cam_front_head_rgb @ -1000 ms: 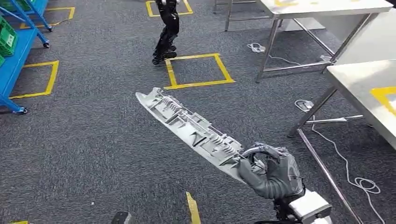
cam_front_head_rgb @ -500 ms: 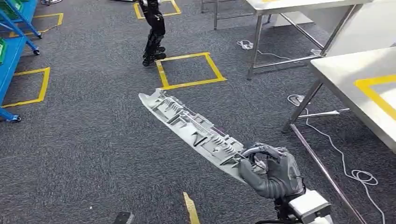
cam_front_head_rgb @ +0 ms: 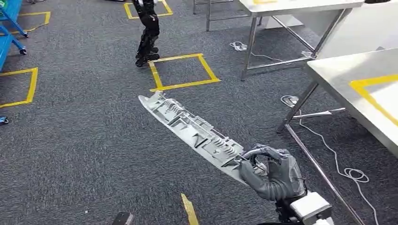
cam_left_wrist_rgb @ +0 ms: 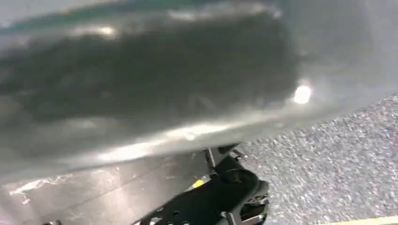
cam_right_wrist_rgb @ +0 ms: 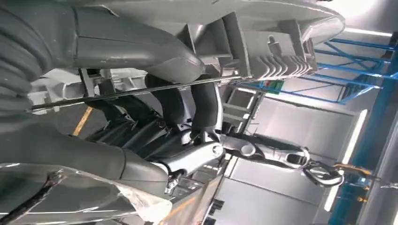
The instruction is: Take the parts from the cabinet and place them on the table.
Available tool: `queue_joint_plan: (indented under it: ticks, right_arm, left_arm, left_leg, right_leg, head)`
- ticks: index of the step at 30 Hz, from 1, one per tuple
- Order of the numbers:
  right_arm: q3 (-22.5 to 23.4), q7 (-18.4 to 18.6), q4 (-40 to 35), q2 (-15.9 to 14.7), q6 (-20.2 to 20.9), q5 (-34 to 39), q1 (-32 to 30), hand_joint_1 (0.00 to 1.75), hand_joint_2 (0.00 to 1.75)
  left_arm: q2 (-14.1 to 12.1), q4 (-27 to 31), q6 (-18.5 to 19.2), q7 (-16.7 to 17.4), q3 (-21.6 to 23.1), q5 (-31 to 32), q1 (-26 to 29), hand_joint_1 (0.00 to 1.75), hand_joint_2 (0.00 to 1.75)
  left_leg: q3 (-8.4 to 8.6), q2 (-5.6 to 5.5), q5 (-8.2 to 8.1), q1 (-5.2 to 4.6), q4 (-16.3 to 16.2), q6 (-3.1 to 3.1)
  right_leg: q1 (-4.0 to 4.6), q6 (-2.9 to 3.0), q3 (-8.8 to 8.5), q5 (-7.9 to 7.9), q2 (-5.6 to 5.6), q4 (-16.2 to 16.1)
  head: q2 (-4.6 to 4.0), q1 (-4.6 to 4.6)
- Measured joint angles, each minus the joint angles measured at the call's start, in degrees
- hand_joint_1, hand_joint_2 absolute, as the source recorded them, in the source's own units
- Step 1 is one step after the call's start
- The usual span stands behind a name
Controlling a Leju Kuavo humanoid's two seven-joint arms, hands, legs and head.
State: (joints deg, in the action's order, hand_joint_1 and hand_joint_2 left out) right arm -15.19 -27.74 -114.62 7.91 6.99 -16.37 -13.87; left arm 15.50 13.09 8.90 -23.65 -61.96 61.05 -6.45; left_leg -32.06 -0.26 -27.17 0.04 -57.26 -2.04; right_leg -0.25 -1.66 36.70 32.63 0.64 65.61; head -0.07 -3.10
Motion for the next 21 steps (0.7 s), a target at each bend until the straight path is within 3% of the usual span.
queue_joint_plan:
  ticks: [2, 3, 4, 5, 7, 8, 9, 11, 13, 14, 17, 18, 19, 21]
  right_arm:
    - [0.0, 0.0, 0.0, 0.0, 0.0, 0.0, 0.0, 1.75, 1.75]
    - [0.0, 0.0, 0.0, 0.0, 0.0, 0.0, -0.1, 1.75, 1.75]
    - [0.0, 0.0, 0.0, 0.0, 0.0, 0.0, -0.1, 1.75, 1.75]
    - [0.0, 0.1, 0.0, 0.0, 0.0, 0.0, -0.1, 1.75, 1.75]
    - [0.0, 0.1, 0.0, 0.0, 0.0, 0.0, 0.0, 1.75, 1.75]
    - [0.0, 0.2, 0.0, 0.0, 0.0, 0.0, 0.3, 1.75, 1.75]
    - [0.0, 0.1, 0.0, 0.0, 0.0, 0.0, 0.3, 1.75, 1.75]
    - [0.2, 0.2, 0.0, 0.0, 0.0, 0.0, 0.2, 1.75, 1.75]
    - [0.2, 0.2, 0.0, 0.0, 0.0, -0.1, 0.3, 1.75, 1.75]
    - [0.3, 0.2, 0.0, 0.0, 0.0, -0.1, 0.4, 1.75, 1.75]
    - [0.3, 0.2, 0.0, 0.0, 0.0, 0.0, 0.4, 1.75, 1.75]
    - [0.4, 0.2, 0.0, 0.0, 0.0, -0.1, 0.4, 1.75, 1.75]
    - [0.4, 0.2, 0.0, 0.0, 0.0, -0.1, 0.4, 1.75, 1.75]
    - [0.4, 0.2, 0.0, 0.0, 0.0, -0.1, 0.4, 1.75, 1.75]
  left_arm:
    - [0.0, 0.0, 0.0, 0.0, 0.0, 0.0, 0.1, 0.0, 0.0]
    - [0.0, 0.0, 0.0, 0.0, 0.0, 0.0, 0.1, 0.0, 0.0]
    - [0.0, 0.0, 0.0, 0.0, 0.0, 0.0, 0.1, 0.0, 0.0]
    - [0.0, 0.0, 0.0, 0.0, 0.0, 0.1, 0.1, 0.0, 0.0]
    - [0.0, 0.0, 0.0, 0.1, 0.0, 0.1, 0.0, 0.0, 0.0]
    - [0.0, 0.0, 0.0, 0.1, 0.0, 0.1, 0.0, 0.0, 0.0]
    - [0.0, 0.0, 0.0, 0.1, 0.0, 0.1, 0.0, 0.0, 0.0]
    - [0.0, 0.0, 0.0, 0.2, 0.0, 0.1, 0.0, 0.0, 0.0]
    - [0.0, 0.0, 0.0, 0.2, 0.0, 0.1, -0.1, 0.0, 0.0]
    - [0.0, 0.0, 0.0, 0.2, 0.0, 0.1, -0.1, 0.0, 0.0]
    - [0.0, 0.0, 0.0, 0.2, 0.0, 0.1, -0.2, 0.0, 0.0]
    - [0.0, 0.0, 0.0, 0.2, 0.0, 0.1, -0.2, 0.0, 0.0]
    - [-0.1, 0.0, 0.0, 0.2, 0.0, 0.1, -0.2, 0.0, 0.0]
    - [-0.1, 0.0, 0.0, 0.2, 0.0, 0.1, -0.1, 0.0, 0.0]
  left_leg:
    - [-0.04, 0.47, -0.04, -0.13, 0.0, -0.06]
    - [-0.03, 0.67, -0.04, -0.15, 0.0, -0.06]
    - [-0.01, 0.8, -0.05, -0.15, 0.0, -0.05]
    - [0.03, 0.88, -0.09, -0.14, -0.1, 0.01]
    - [0.19, 1.0, -0.36, -0.13, -0.3, 0.41]
    - [0.02, 1.07, -0.55, -0.61, -0.6, 0.72]
    - [-0.19, 1.14, -0.5, -0.64, -0.8, 0.95]
    - [-0.17, 1.46, -0.32, -0.55, -0.7, 1.27]
    - [-0.34, 1.32, -1.2, -0.26, -1.3, 1.89]
    - [-1.08, 0.98, -2.69, -0.25, -3.2, 2.15]
    - [-6.89, 0.8, -8.72, -0.11, -16.4, 2.6]
    - [-8.13, 0.77, -9.14, -0.12, -19.1, 2.6]
    - [-7.86, 0.76, -7.96, -0.11, -18.4, 2.55]
    - [-4.33, 0.6, -3.02, -0.11, -10.7, 2.18]
  right_leg:
    - [-0.07, -0.34, 4.19, 3.4, -0.05, 8.7]
    - [-0.13, -0.44, 5.16, 3.41, -0.08, 10.5]
    - [-0.2, -0.5, 4.61, 2.09, -0.12, 9.2]
    - [-0.3, -0.53, 2.74, -0.29, -0.25, 5.4]
    - [-0.48, -0.47, -2.98, -4.98, -1.56, -5.6]
    - [-0.08, -0.43, -4.08, -3.86, -2.37, -7.5]
    - [-0.22, 0.16, -4.18, -4.2, -1.84, -7.5]
    - [0.03, 0.41, -3.93, -4.26, -1.56, -7.4]
    - [-0.28, 1.25, -4.13, -4.67, -1.32, -7.8]
    - [-0.28, 1.64, -4.15, -4.66, -1.16, -7.8]
    - [-0.21, 2.1, -4.11, -4.63, -0.73, -7.8]
    - [-0.19, 2.1, -4.14, -4.62, -0.51, -7.8]
    - [-0.19, 2.1, -4.21, -4.62, -0.23, -7.8]
    - [-0.19, 2.08, -4.41, -4.62, 0.42, -7.8]
  head:
    - [0.0, 0.04]
    - [0.0, 0.13]
    - [0.0, 0.09]
    - [0.0, 0.09]
    - [0.0, 0.04]
    - [0.0, 0.04]
    - [0.0, 0.24]
    - [0.0, 0.24]
    - [0.0, 0.17]
    - [0.0, 0.35]
    - [0.0, 0.35]
    - [0.0, 0.37]
    - [0.0, 0.35]
    - [0.0, 0.35]
